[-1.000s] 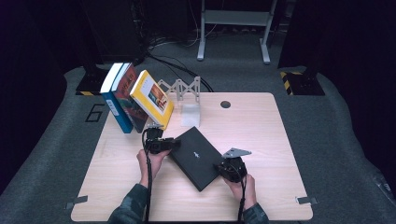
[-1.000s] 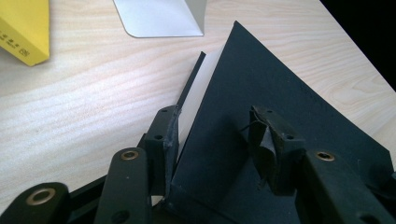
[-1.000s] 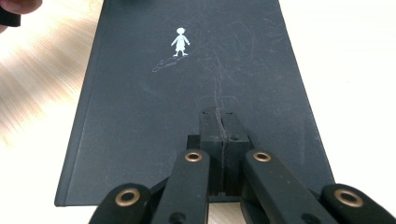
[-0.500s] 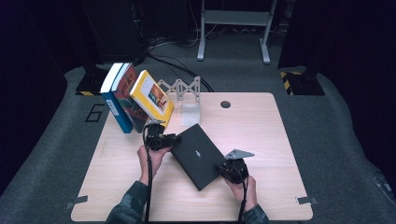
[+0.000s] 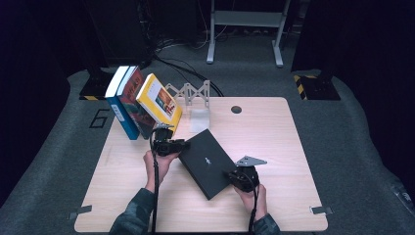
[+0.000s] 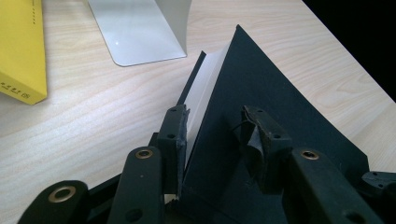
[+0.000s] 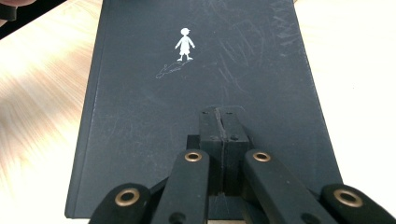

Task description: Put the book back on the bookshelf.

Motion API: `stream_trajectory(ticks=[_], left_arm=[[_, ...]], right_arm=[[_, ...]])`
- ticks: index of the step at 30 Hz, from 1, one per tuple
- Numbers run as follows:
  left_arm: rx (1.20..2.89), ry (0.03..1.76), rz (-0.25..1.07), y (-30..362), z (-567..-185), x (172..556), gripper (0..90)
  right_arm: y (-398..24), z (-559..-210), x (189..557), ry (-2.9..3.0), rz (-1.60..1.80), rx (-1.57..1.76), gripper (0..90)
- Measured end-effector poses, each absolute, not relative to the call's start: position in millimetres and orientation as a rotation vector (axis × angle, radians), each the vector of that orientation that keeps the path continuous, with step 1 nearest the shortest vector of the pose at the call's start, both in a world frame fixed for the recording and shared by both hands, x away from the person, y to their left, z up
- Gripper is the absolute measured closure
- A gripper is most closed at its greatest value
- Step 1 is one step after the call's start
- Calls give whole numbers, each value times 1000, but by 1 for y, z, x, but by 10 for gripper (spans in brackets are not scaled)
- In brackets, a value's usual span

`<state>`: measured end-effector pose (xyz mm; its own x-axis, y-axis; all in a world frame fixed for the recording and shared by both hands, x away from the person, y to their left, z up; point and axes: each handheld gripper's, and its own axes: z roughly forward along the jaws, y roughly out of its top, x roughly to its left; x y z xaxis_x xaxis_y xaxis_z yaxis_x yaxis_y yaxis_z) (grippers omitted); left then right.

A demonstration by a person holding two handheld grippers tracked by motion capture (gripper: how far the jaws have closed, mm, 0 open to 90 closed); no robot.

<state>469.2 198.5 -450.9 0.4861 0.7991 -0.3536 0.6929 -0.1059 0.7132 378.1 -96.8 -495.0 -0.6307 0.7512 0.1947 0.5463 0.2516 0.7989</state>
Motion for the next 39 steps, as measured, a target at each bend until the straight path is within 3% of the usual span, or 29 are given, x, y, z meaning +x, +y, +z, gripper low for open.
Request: stream_trajectory(ticks=[39], left_arm=[[1839, 1131, 358, 184, -391, 457, 661]], right_arm=[[-86, -496, 394, 2235, 1431, 1222, 900]])
